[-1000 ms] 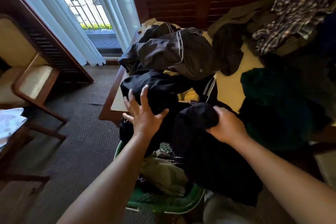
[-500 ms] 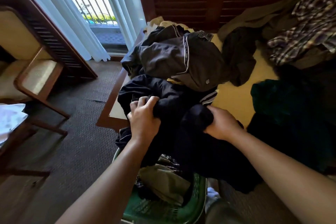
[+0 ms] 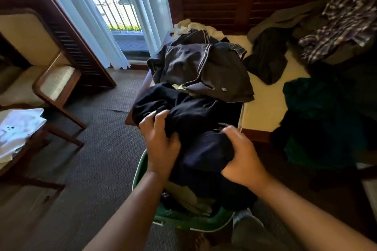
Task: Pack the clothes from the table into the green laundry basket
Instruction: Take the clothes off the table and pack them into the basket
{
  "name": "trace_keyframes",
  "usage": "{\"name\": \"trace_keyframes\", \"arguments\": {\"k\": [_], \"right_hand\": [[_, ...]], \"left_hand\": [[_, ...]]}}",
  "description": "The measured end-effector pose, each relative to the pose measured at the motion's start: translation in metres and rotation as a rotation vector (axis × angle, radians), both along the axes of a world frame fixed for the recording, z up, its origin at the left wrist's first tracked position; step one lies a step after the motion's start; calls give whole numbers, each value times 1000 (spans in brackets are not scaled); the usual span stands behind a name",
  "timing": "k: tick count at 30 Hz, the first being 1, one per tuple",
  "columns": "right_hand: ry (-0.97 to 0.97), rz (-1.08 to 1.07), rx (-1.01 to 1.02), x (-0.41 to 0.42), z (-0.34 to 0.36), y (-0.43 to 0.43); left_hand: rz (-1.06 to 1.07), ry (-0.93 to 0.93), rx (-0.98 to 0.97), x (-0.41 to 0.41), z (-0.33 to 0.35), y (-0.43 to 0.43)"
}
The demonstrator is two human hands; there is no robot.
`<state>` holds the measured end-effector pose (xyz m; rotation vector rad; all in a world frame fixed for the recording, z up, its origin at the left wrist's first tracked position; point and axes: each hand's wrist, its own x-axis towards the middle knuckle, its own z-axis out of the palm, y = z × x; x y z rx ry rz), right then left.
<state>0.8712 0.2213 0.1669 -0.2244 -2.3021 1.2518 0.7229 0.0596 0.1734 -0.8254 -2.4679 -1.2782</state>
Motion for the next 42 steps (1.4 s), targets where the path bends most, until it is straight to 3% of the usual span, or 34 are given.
{"name": "trace_keyframes", "arguments": {"k": [7,13,17,25,29,32,34,36,39,42], "right_hand": [[-317,-146,-58,18,-78,-34],[-725,19,-83,5,-126,-50],[-657,-31,-82,-5,-120,-46],[-304,-313,-71,-26,-70,8],[-163,-264,139,-59,-42,46],[-141,-60,312,-92,-30,76],[-272,68,604,-116,-27,96],[-522,117,856,-137,-30,117],[-780,141,953,-159,-42,153],[-815,157,931,-177,-54,183]], "left_hand": [[14,-107,-40,38,-19,-53],[115,-118,-142,29,-31,-69],[114,-163,-181,28,-40,-73],[32,-248,-128,45,-46,-63],[-30,-258,-104,37,-33,-31],[-41,-250,-114,21,-31,-3],[-25,-223,-152,10,-32,16],[-15,-203,-212,-1,-36,33],[-4,-210,-318,-15,-42,53],[29,-199,-506,-24,-48,74]]}}
